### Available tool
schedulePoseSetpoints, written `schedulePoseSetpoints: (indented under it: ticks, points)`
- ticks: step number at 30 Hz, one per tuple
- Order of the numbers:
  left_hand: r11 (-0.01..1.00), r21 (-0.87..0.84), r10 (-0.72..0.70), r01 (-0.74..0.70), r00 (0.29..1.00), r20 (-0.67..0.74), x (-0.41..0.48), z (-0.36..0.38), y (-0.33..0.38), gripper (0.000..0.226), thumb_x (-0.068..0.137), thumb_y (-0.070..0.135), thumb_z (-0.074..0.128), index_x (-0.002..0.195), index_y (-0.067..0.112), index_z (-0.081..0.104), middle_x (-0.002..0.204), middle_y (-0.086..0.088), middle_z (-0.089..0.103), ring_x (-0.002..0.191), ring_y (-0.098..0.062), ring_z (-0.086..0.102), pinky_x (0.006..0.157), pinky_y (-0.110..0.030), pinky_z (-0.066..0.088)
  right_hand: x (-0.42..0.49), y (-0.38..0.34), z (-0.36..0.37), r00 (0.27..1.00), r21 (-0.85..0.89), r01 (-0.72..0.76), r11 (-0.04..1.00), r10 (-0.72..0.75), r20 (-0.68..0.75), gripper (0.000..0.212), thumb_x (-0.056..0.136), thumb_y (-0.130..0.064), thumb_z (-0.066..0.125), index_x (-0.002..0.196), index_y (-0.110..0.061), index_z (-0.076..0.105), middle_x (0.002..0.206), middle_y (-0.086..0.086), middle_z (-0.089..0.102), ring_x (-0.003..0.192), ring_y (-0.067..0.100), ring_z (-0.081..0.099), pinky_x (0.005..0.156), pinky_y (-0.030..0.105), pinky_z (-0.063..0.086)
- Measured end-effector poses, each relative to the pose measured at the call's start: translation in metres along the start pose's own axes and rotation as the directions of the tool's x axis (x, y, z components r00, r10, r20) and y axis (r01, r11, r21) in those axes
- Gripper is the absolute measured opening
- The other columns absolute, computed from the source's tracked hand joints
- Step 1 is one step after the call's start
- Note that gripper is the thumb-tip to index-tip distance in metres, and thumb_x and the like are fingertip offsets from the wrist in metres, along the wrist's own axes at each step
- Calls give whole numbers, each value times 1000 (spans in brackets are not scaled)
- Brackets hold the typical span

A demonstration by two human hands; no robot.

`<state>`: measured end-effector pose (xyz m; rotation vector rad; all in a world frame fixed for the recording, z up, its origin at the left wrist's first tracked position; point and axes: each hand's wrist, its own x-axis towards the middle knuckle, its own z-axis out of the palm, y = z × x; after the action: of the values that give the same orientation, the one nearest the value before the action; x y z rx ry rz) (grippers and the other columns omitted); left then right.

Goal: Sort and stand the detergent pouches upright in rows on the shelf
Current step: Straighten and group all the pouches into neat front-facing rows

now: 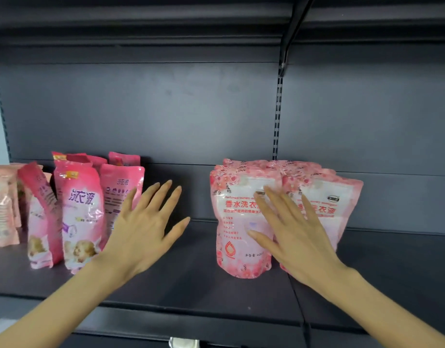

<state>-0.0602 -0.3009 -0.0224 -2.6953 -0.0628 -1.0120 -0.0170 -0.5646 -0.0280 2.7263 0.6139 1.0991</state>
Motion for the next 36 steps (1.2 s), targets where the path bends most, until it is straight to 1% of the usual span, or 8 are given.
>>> schedulePoseSetpoints:
  ticks: [6,14,21,26,28,31,34,36]
  points:
    - [999,5,47,-47,998,31,-22,-2,-54,73,93,57,10,132,11,52,135,-11,52,120,-30,54,103,-47,23,3,-61,0,991,52,-41,998,34,130,71,96,-58,8,135,-15,49,141,9,48,126,26,50,101,47,24]
    - [996,-10,87,-87,996,7,-46,-7,-129,65,91,53,23,132,11,52,134,-9,53,122,-29,52,103,-47,24,30,-143,-24,998,92,-10,996,5,60,68,93,-60,15,138,-18,46,143,4,46,129,21,47,100,49,40]
    - [997,-25,75,-75,997,10,-68,-10,-194,62,91,53,26,136,15,45,138,-5,50,124,-24,48,104,-48,33,79,-196,-42,996,227,87,970,-88,-9,78,85,-65,2,149,-23,13,158,-1,8,145,17,9,115,47,11]
    - [996,-51,68,-69,998,-18,-64,-15,-230,62,92,54,22,138,16,42,139,-4,48,129,-21,38,106,-42,23,118,-208,-47,996,312,71,947,-83,26,69,93,-58,23,150,-24,6,158,-4,-1,145,12,-1,117,44,4]
    - [993,-91,66,-70,997,-46,-54,-19,-238,62,92,55,20,140,20,37,143,-2,44,131,-20,36,107,-43,25,135,-207,-46,997,351,58,935,-74,32,67,94,-55,30,150,-24,9,158,-5,4,145,13,6,117,43,8]
    - [984,-159,59,-79,991,-124,-28,-31,-244,67,90,59,18,142,22,36,146,3,39,132,-17,33,109,-37,20,160,-202,-45,997,424,29,905,-57,53,61,93,-53,39,144,-22,28,150,-4,30,134,17,35,106,39,30]
    - [974,-208,54,-87,986,-160,8,-39,-244,72,85,62,13,143,25,33,146,7,38,132,-14,32,108,-33,20,185,-195,-40,992,510,-33,859,-36,123,43,90,-50,50,122,-23,52,125,-7,56,110,17,55,85,34,42]
    - [972,-211,83,-108,989,-123,34,-39,-243,73,82,64,10,144,29,28,145,8,39,132,-13,33,107,-32,21,201,-191,-33,981,613,-60,788,-66,181,29,86,-45,60,102,-21,62,106,-6,66,93,14,61,83,34,48]
